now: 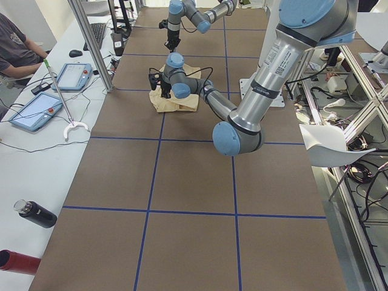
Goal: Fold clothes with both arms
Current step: 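Lift the hem with both grippers and fold it toward the collar, then release the hem and move the right gripper to the folded bundle's near corner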
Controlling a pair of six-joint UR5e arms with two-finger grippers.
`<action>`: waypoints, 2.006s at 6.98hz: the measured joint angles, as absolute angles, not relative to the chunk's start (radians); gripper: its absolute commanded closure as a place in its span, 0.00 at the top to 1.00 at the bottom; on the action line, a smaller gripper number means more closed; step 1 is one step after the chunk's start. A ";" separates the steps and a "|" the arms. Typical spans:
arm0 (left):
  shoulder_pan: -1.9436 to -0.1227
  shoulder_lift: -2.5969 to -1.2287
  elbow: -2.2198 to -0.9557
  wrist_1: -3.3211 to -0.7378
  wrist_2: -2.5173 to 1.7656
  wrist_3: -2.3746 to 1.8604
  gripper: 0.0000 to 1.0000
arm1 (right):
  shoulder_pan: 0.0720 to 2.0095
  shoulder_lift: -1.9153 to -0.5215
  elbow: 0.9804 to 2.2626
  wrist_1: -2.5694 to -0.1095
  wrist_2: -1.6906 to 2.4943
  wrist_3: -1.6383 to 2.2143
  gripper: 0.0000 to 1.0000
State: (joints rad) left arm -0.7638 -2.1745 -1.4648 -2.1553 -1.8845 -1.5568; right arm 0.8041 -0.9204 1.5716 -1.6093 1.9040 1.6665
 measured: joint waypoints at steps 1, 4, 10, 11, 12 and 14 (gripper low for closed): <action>-0.768 -2.211 -1.363 -2.223 -1.863 -1.556 0.00 | 0.802 -0.876 1.476 -1.590 1.884 1.644 0.00; -0.770 -2.284 -1.206 -2.298 -1.814 -1.555 0.00 | 0.791 -0.826 1.282 -1.452 1.836 1.630 0.00; -0.764 -2.300 -1.136 -2.348 -1.795 -1.555 0.26 | 0.790 -0.785 1.215 -1.430 1.788 1.591 0.44; -0.763 -2.300 -1.129 -2.358 -1.795 -1.555 0.45 | 0.791 -0.778 1.209 -1.428 1.786 1.591 0.67; -0.763 -2.299 -1.122 -2.371 -1.795 -1.555 0.46 | 0.791 -0.769 1.200 -1.425 1.784 1.593 0.71; -0.774 -2.296 -1.127 -2.393 -1.796 -1.555 0.46 | 0.794 -0.768 1.223 -1.424 1.785 1.600 0.73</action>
State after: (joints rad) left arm -0.7735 -2.2964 -1.1272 -2.3935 -1.7955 -1.5551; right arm 0.7935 -0.7684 1.2232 -1.4243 1.7850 1.5995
